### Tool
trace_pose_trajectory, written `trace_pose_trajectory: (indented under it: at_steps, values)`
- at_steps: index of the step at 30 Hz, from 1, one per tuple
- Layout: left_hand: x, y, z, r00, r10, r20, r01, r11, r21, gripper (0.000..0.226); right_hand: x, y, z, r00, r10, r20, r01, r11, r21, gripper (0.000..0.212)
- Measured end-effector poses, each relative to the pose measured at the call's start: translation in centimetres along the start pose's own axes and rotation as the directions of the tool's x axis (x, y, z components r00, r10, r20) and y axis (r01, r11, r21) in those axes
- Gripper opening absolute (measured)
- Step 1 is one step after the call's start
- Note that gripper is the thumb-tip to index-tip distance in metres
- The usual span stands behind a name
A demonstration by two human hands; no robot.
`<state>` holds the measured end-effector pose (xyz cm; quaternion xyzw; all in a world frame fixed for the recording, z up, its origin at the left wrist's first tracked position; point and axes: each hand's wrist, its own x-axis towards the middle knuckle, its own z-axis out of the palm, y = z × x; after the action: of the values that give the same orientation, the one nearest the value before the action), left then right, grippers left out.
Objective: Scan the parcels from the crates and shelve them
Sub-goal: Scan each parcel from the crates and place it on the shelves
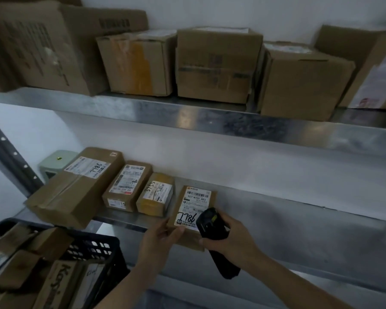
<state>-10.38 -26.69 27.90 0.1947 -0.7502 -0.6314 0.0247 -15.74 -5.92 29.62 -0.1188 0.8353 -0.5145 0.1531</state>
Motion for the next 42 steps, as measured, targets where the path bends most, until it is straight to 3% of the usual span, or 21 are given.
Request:
trace_pose_trajectory:
  at_steps: [9, 15, 23, 27, 31, 38, 42]
  values:
    - [3.9, 1.7, 0.7, 0.997, 0.040, -0.070, -0.034, 0.996, 0.085, 0.008, 5.8, 0.6, -1.0, 1.000, -0.017, 0.023, 0.017, 1.000, -0.009, 0.070]
    - [5.8, 2.2, 1.0, 0.986, 0.045, -0.160, 0.008, 0.950, 0.314, 0.015, 8.5, 0.6, -1.6, 0.999, -0.025, 0.039, 0.026, 0.999, -0.033, 0.070]
    - [6.9, 2.2, 1.4, 0.972, 0.058, -0.226, 0.041, 0.911, 0.410, 0.027, 9.6, 0.5, -2.0, 0.999, -0.020, 0.026, 0.022, 0.998, -0.053, 0.070]
    - [6.1, 2.6, 0.9, 0.975, 0.044, -0.216, 0.040, 0.930, 0.366, 0.011, 8.6, 0.7, -2.1, 1.000, -0.018, 0.015, 0.018, 0.999, -0.050, 0.067]
    - [4.3, 2.7, -0.2, 0.982, 0.042, -0.185, 0.004, 0.971, 0.241, 0.013, 6.8, 0.4, -2.2, 0.999, 0.003, -0.035, -0.004, 0.999, -0.046, 0.066]
    - [-0.2, 2.8, -4.8, 0.982, 0.101, -0.163, -0.085, 0.991, 0.102, 0.052, 1.9, -3.0, 0.2, 0.997, 0.002, -0.079, -0.011, 0.993, -0.114, 0.072]
    - [-3.9, 2.7, -8.8, 0.975, 0.107, -0.193, -0.097, 0.994, 0.058, 0.044, -1.7, -6.9, 3.9, 0.999, -0.023, -0.038, 0.018, 0.990, -0.143, 0.070]
